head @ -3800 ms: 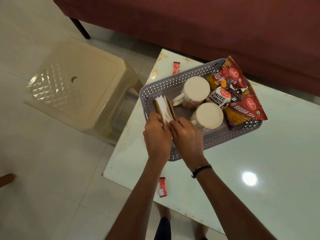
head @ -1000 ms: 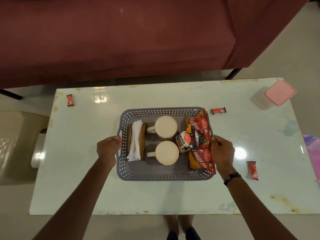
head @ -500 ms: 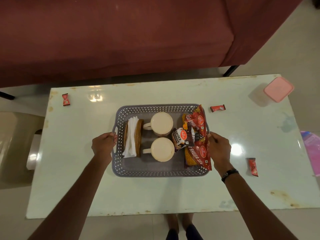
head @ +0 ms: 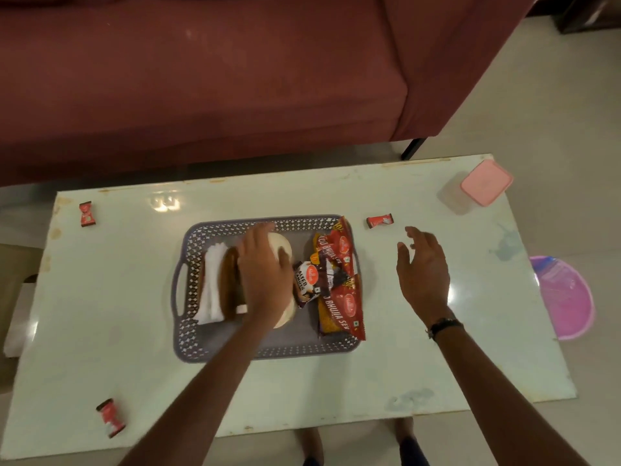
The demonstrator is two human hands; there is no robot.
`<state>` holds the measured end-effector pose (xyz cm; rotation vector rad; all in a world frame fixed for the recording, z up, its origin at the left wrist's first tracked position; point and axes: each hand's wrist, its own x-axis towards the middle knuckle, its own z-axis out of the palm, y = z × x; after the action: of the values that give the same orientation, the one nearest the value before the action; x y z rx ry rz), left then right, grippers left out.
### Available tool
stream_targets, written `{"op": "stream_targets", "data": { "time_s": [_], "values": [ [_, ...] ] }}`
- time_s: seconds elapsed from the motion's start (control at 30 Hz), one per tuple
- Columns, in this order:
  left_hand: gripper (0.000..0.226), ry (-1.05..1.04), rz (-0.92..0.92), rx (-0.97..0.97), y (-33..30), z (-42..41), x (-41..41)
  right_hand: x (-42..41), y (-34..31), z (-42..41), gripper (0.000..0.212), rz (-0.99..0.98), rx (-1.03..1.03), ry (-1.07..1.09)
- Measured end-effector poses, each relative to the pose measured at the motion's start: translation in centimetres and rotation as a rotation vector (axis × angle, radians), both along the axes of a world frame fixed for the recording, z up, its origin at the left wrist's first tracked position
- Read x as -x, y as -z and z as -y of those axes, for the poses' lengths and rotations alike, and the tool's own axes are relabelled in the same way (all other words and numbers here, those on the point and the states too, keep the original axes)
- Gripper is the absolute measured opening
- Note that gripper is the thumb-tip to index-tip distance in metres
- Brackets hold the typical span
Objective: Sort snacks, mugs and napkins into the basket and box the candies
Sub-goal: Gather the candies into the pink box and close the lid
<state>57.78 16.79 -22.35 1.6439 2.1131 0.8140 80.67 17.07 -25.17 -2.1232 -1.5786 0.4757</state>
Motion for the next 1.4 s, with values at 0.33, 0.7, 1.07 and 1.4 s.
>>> {"op": "stream_targets", "data": {
  "time_s": [0.33, 0.7, 1.07, 1.4],
  "values": [
    [0.031, 0.134, 0.179, 0.057, 1.7, -5.1, -19.2, -14.2, 2.8, -10.3, 0.065, 0.244, 0.128, 0.042],
    [0.027, 0.008, 0.481, 0.325, 6.5, -4.7, -26.5, -17.3, 5.2, -14.5, 0.084, 0.013, 0.327, 0.099],
    [0.048, -0.24, 1.204, 0.838, 7.7, -0.5, -26.8, -13.9, 3.8, 0.8, 0.087, -0.337, 0.317, -0.234],
    [0.077, -0.347, 1.186, 0.807, 8.1, 0.1, -26.6, -15.4, 2.3, 1.7, 0.082, -0.79, 0.448, -0.247]
  ]
}}
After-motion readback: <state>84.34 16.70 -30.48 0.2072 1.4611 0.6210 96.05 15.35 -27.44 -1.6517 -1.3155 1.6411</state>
